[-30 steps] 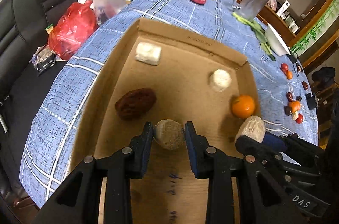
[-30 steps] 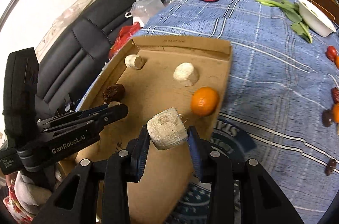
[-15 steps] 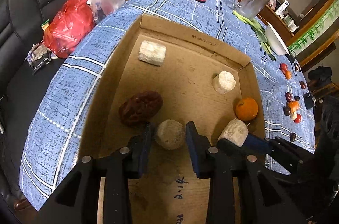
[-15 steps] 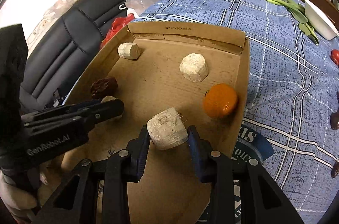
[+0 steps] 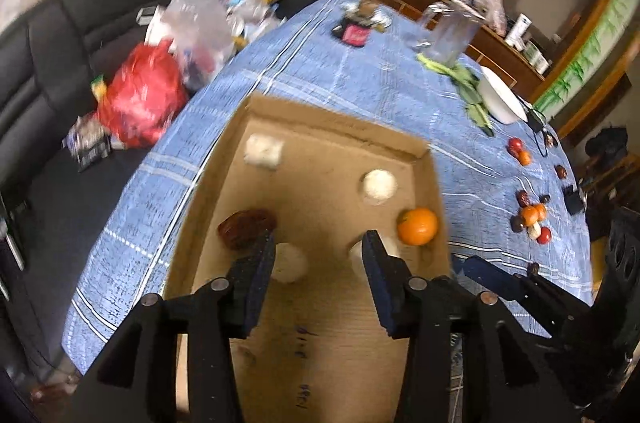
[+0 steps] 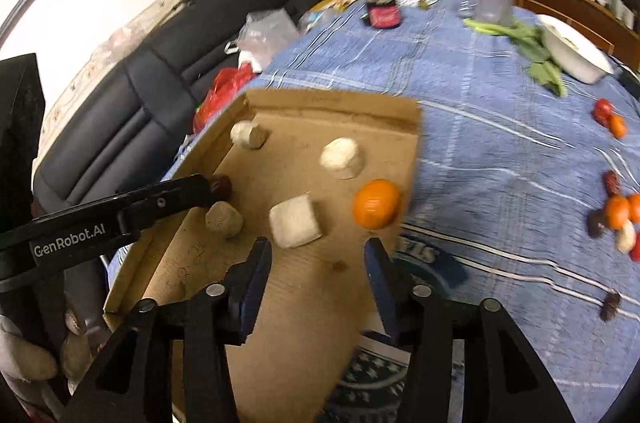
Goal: Organize fruits
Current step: 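Move both tools back over the remaining fruits on the tablecloth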
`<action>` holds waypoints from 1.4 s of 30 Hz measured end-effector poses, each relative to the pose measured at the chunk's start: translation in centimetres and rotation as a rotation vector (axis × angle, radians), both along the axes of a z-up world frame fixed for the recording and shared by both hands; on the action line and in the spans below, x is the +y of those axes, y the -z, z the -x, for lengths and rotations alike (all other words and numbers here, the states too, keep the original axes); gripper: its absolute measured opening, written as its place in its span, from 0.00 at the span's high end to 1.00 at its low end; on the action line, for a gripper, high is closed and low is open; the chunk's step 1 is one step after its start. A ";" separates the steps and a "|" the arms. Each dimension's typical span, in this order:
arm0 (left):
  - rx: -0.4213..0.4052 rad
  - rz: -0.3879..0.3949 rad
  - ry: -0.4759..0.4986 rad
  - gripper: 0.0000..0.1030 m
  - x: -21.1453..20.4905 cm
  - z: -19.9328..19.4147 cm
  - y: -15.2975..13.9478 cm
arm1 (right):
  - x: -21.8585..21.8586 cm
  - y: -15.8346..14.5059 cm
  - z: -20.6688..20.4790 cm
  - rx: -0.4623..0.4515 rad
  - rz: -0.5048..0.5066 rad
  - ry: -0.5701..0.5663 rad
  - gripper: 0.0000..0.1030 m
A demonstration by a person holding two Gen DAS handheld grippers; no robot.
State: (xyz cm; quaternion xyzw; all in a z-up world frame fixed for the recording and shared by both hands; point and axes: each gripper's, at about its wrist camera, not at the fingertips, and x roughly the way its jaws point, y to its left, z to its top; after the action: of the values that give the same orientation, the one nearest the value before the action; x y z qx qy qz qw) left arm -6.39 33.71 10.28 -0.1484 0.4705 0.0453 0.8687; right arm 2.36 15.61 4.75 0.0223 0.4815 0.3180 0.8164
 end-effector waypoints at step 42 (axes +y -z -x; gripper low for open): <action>0.056 -0.148 0.188 0.39 -23.8 0.5 0.8 | -26.8 3.6 0.9 0.104 0.021 0.314 0.39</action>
State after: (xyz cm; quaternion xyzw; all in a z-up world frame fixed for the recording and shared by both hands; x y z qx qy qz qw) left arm -6.88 9.94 9.45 -0.0376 0.5015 0.0023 0.8643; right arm 1.47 -11.17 1.12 0.1054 0.5169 0.1797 0.8303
